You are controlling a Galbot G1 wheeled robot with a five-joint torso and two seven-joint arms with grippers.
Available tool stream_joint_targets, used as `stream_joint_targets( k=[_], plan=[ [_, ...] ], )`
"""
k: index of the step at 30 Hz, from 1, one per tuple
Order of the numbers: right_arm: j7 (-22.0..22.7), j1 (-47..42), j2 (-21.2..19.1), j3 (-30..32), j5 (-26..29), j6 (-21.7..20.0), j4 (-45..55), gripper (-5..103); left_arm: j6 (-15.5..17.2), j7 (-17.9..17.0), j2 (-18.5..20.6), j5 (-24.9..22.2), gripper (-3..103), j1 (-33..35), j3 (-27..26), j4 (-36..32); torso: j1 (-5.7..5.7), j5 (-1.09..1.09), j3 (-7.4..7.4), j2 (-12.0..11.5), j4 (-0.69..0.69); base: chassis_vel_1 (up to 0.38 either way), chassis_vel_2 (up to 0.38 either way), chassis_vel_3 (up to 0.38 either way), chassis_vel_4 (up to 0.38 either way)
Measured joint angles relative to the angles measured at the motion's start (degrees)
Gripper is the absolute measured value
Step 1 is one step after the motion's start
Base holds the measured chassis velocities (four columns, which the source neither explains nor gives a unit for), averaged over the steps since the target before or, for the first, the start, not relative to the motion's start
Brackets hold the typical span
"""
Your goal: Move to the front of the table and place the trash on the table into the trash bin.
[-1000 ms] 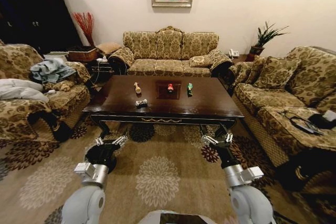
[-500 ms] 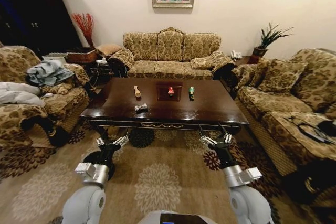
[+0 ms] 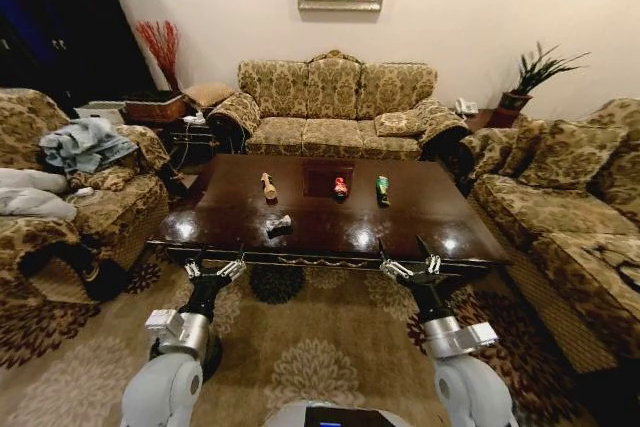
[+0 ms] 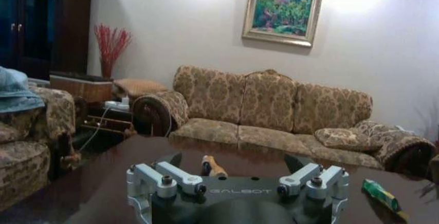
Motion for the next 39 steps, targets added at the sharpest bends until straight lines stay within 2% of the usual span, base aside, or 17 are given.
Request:
stream_joint_targets(
  k=[16,33,35,37,39],
  plan=[
    [-0.2,-0.4,0.1,0.0,-0.3,0.7,-0.2,100,0.0,-0.1,-0.4,-0.1,98,0.1,0.0,-0.1,-0.03,0.05,-0.01,0.0,0.0,0.041,0.051,-0.037,-0.05],
    [0.3,-0.4,0.2,-0.2,-0.1,1.4,-0.9,100,0.2,-0.4,-0.2,-0.2,98,-0.3,0.1,0.7,-0.05,0.03,-0.02,0.0,0.0,0.268,0.269,-0.27,-0.275],
    [0.7,-0.4,0.2,-0.3,0.2,1.4,-1.0,100,0.2,-0.5,0.0,-0.2,98,-0.3,0.0,1.1,-0.05,0.06,-0.02,0.0,0.0,0.321,0.359,-0.325,-0.35],
    [1.1,-0.6,0.3,-0.5,0.4,1.3,-1.2,100,0.5,-0.8,1.1,-0.3,98,-0.3,-0.5,2.2,-0.04,-0.04,-0.02,0.0,-0.02,0.283,0.268,-0.261,-0.275],
    [1.6,-0.8,0.2,-0.6,0.4,1.0,-1.1,100,0.9,-1.2,1.9,-0.3,98,-0.2,-0.9,2.9,-0.04,-0.04,-0.02,0.0,0.0,0.196,0.192,-0.218,-0.201]
  ],
)
